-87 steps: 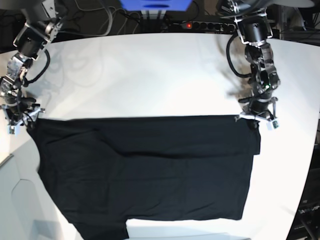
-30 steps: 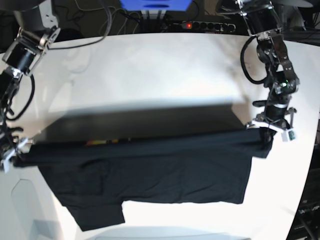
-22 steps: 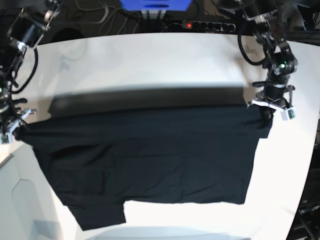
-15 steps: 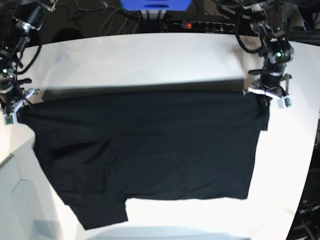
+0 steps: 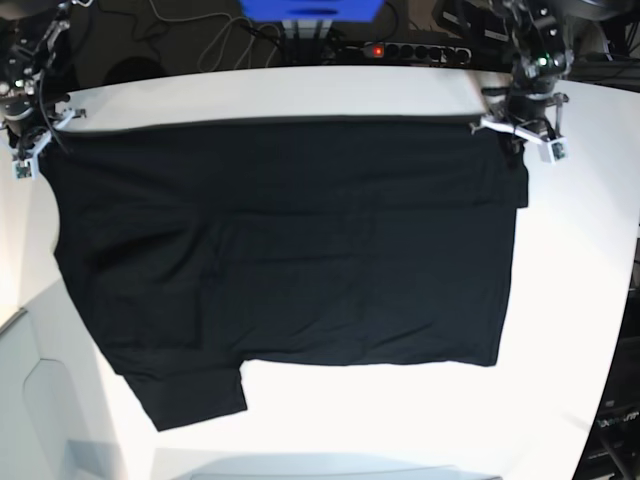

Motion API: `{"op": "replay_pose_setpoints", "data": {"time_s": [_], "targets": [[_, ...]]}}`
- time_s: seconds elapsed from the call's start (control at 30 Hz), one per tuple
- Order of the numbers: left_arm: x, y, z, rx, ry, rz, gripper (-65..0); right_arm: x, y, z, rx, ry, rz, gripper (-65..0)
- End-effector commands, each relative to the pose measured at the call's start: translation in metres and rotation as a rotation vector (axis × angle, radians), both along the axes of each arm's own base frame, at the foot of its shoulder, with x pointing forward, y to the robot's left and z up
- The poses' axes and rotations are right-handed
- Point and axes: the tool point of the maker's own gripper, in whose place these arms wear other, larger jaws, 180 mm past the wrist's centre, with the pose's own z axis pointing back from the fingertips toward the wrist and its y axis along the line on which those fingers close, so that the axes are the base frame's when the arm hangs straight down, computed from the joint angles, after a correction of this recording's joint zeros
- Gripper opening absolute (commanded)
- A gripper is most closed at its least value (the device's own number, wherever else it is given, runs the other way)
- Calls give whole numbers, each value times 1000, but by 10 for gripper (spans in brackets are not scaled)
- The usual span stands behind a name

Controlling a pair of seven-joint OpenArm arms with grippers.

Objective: Fold the T-shirt properly
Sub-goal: 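Drag the folded shirt back toward the robot with both grippers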

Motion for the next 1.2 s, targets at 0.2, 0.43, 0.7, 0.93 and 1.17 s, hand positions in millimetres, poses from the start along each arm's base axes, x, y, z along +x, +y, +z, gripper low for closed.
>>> {"op": "replay_pose_setpoints", "data": {"time_s": [0.2,0.43,0.7,0.93,1.17], "targets": [[-21,-5,10,20,4,-5,-646,-9,-13,10,-15,-18,-24,-650],[-32,-3,7,24,33,-7,-646,-24,-11,4,-12,18,-18,-650],[-41,-1,4,31,58,-10,-646,-33,-12,1,-17,43,-14,-650],[-46,-1,2,31,72,-10,-646,-35,-13,1,-16,44,-21,-650],[-58,-1,-1,31,102,-11,-638,-35,-14,2,-20,45,-20,-617]]}}
